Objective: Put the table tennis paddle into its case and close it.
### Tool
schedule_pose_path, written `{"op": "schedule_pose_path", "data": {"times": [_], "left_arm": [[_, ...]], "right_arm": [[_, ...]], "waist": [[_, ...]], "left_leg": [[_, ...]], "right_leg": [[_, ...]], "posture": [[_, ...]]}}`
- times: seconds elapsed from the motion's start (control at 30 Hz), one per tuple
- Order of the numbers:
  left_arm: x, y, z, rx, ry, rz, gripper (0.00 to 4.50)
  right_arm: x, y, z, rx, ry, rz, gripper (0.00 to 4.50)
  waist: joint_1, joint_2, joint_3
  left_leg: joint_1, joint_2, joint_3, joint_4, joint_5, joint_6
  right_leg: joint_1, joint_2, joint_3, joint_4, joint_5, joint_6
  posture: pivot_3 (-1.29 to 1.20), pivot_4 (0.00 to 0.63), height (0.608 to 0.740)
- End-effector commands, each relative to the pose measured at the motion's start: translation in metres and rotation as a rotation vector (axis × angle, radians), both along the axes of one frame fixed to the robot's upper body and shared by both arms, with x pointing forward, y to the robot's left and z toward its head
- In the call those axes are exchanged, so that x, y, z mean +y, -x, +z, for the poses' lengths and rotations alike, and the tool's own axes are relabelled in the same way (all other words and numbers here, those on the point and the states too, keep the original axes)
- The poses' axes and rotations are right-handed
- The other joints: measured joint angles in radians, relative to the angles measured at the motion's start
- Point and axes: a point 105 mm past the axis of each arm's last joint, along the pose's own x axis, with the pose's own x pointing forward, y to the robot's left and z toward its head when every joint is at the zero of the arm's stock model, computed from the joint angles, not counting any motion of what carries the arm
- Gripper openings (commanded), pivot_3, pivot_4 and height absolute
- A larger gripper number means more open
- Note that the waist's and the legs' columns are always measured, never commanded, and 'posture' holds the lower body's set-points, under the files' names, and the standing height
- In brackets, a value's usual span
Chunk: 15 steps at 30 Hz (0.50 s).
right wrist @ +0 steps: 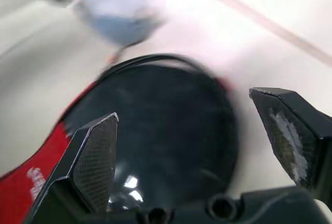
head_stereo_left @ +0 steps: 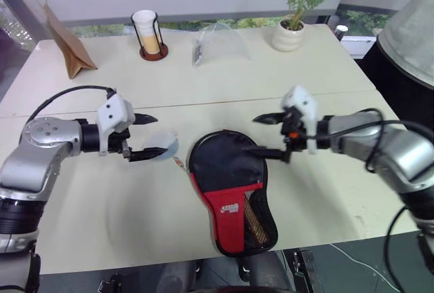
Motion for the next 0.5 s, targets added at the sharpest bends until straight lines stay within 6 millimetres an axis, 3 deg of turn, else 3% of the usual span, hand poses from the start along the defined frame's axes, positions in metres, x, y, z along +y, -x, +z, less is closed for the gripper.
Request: {"op": "schedule_pose_path", "data": {"times": [0.03,0.23,0.5], "left_arm": [[0.01,0.001,0.009,-0.045,-0.022,0.019,4.5],[0.021,0.006,-0.003,-0.034,-0.095,0.032,4.5],[0.021,0.0,-0.019,-0.049,-0.136,0.044,4.5]], "right_arm": [[0.021,-0.001,-0.006,-0.079,0.023,0.113,4.43],[0.038,0.001,-0.04,-0.042,0.054,0.186,4.43],[0.029,-0.005,-0.089,0.024,0.182,0.143,4.43]], "waist": [[0.001,0.0,0.0],[0.012,0.0,0.0],[0.012,0.0,-0.001]], "left_leg": [[0.0,0.0,0.0,0.0,0.0,0.0],[0.0,-0.001,0.0,0.001,0.0,-0.001],[0.002,-0.001,0.0,0.001,0.001,-0.002]], "right_leg": [[0.0,-0.001,0.0,0.0,0.0,0.0],[0.0,0.0,0.0,0.001,0.001,-0.001],[0.0,0.0,0.0,0.004,0.001,-0.002]], "posture": [[0.0,0.15,0.734],[0.0,0.15,0.734],[0.0,0.15,0.734]]}}
